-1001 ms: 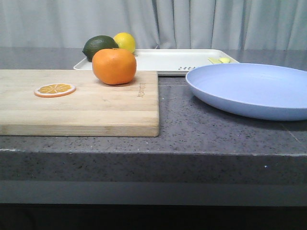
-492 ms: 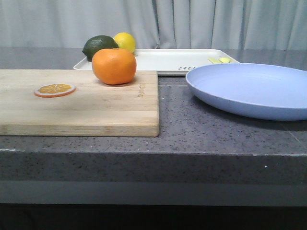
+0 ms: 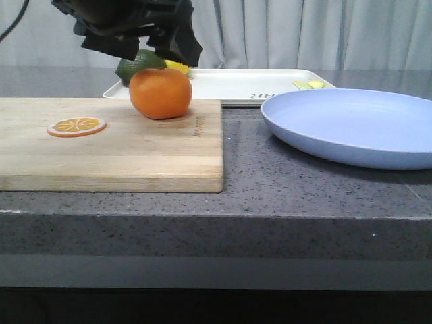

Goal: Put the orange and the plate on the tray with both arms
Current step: 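Lower the left gripper onto the orange and close around it, then lift the orange with the left gripper and lower it onto the blue plate, then open the left gripper and withdraw it upward, then move the right gripper to the blue plate rim and grip it, then lift the plate with the right gripper and carry it over the tray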

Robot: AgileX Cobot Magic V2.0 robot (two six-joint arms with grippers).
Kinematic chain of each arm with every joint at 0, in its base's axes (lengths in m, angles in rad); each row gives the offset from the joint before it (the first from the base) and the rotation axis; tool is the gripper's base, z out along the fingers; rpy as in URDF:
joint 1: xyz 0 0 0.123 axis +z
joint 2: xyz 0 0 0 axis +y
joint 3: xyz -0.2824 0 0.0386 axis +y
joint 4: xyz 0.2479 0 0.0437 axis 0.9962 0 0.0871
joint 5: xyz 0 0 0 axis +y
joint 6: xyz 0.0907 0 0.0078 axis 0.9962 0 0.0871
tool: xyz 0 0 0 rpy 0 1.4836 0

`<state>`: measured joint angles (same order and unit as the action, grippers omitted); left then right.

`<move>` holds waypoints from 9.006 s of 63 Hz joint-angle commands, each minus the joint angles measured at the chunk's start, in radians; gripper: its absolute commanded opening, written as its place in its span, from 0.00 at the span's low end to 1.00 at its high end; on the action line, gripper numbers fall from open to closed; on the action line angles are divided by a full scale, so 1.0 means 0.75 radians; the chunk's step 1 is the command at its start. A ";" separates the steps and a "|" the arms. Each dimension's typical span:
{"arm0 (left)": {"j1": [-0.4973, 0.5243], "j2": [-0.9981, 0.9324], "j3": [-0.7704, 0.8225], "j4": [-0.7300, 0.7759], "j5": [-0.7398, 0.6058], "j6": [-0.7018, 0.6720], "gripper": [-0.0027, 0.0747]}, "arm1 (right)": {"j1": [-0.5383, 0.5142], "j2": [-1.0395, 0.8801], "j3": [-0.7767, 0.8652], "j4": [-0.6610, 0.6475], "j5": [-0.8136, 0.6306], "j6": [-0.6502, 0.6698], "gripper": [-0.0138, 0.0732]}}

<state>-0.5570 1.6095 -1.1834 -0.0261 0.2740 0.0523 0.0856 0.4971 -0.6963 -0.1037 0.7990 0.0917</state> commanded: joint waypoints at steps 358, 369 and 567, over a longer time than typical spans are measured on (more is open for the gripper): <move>-0.111 -1.053 0.327 -0.033 0.588 -0.044 0.90 | -0.133 1.067 -0.288 0.393 -0.174 0.608 0.38; -0.111 -1.053 0.327 -0.033 0.588 -0.044 0.90 | -0.133 1.078 -0.287 0.392 -0.167 0.607 0.37; -0.111 -1.053 0.327 -0.040 0.588 -0.044 0.90 | 0.000 2.146 -1.911 0.643 0.151 0.670 0.08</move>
<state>-0.6439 0.8209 -0.9101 -0.0464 0.7819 0.0273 0.0880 2.1784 -2.0899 0.3284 0.9791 0.5911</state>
